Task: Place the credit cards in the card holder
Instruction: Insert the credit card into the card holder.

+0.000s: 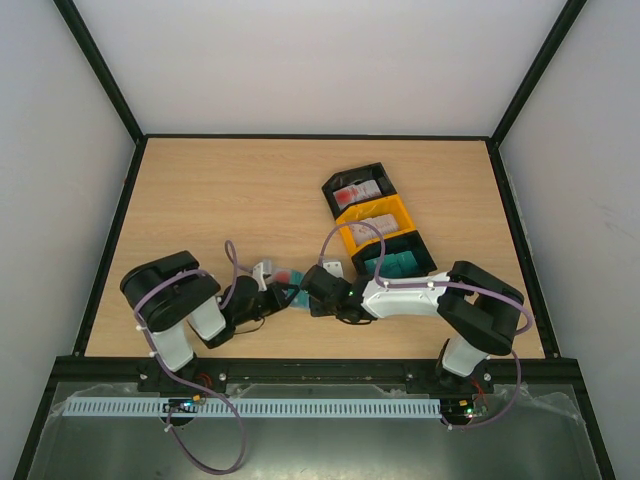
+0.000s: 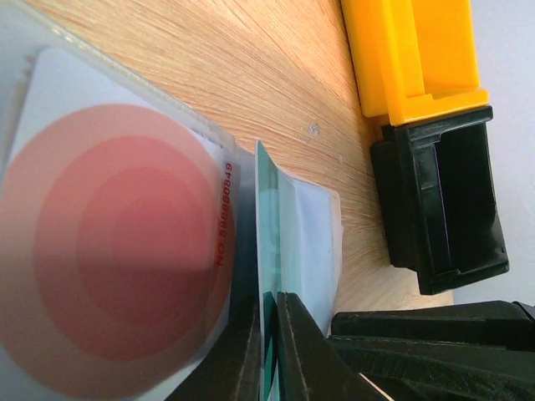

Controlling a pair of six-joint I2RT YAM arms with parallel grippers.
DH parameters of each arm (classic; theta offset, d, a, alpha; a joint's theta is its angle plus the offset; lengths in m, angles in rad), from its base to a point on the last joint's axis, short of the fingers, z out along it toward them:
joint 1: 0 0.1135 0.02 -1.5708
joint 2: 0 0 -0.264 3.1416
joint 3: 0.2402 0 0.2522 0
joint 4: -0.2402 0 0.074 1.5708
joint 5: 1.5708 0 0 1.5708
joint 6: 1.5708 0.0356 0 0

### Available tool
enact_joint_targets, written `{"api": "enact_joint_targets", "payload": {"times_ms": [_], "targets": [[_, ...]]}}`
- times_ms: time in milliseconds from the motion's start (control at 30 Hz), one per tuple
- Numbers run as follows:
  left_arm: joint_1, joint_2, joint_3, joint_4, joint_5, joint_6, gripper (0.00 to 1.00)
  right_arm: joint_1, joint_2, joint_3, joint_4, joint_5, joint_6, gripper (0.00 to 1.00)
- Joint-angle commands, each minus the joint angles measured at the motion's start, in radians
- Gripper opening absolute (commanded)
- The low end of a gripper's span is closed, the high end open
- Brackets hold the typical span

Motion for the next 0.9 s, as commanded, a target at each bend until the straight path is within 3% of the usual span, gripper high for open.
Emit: {"api": "enact_joint_targets", "payload": {"times_ms": [0,200,533,867], "targets": [[-0.01,0.042,-0.014,0.033,0.059,-0.002,0.08,0.004,0.049,0.003,-0.04,0.009,-0.013,0.18],[-0.025,-0.018,0.0,-0.081,0.04,0.013,0.21,0.004,0.046,0.001,-0.039,0.012,-0.01,0.18],[-0.036,-0.147,0.01,-0.317,0.036,0.056,0.57,0.004,0.042,-0.012,-0.012,-0.008,-0.007,0.18],[-0.039,-0.384,0.11,-0.813,-0.045,0.106,0.8,0.002,0.028,-0.032,-0.001,0.001,0.006,0.18]]}}
